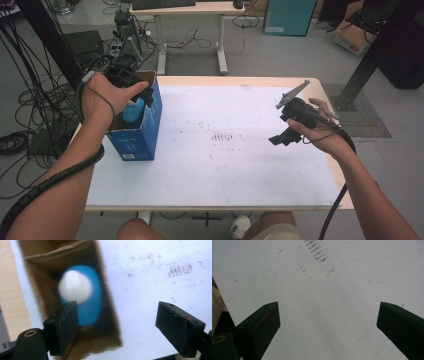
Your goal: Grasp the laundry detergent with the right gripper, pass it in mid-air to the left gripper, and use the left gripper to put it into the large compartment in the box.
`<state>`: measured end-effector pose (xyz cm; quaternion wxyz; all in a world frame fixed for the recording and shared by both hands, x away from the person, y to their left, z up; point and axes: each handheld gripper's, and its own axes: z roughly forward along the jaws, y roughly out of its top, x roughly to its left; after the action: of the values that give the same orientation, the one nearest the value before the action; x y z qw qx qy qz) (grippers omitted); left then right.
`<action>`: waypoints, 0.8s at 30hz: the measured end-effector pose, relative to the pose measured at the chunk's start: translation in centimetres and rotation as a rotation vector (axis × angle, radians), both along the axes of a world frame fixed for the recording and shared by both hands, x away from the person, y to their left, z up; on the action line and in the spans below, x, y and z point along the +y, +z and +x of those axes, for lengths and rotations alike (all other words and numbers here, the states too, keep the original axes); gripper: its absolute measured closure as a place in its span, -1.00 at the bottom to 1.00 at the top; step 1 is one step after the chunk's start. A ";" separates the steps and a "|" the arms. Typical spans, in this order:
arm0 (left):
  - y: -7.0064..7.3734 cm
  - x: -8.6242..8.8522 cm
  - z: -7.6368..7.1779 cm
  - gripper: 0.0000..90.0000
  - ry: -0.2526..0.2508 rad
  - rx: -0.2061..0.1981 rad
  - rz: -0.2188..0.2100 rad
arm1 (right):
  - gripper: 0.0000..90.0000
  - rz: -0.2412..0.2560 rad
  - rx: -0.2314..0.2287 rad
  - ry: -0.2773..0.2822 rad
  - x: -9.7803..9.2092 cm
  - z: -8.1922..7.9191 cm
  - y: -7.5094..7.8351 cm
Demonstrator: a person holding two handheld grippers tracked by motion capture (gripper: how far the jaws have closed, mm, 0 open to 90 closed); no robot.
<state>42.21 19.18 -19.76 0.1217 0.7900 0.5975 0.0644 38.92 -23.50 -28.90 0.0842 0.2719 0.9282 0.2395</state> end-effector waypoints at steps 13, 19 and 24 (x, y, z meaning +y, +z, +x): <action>-1.0 -4.1 -2.2 -0.70 -0.141 -0.010 -0.045 | -0.89 -0.033 0.019 -0.025 0.4 1.3 -0.1; -1.7 -5.7 -2.6 -0.74 -0.193 -0.009 -0.052 | -0.89 -0.039 0.020 -0.042 0.6 1.7 0.2; -2.0 -7.1 -2.8 -0.76 -0.233 -0.015 -0.079 | -0.89 -0.045 0.008 -0.045 0.1 2.0 0.7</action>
<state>39.44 12.09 -21.79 0.1639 0.8481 0.5029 0.0319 40.97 -23.43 -28.22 0.0920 0.2919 0.9273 0.2154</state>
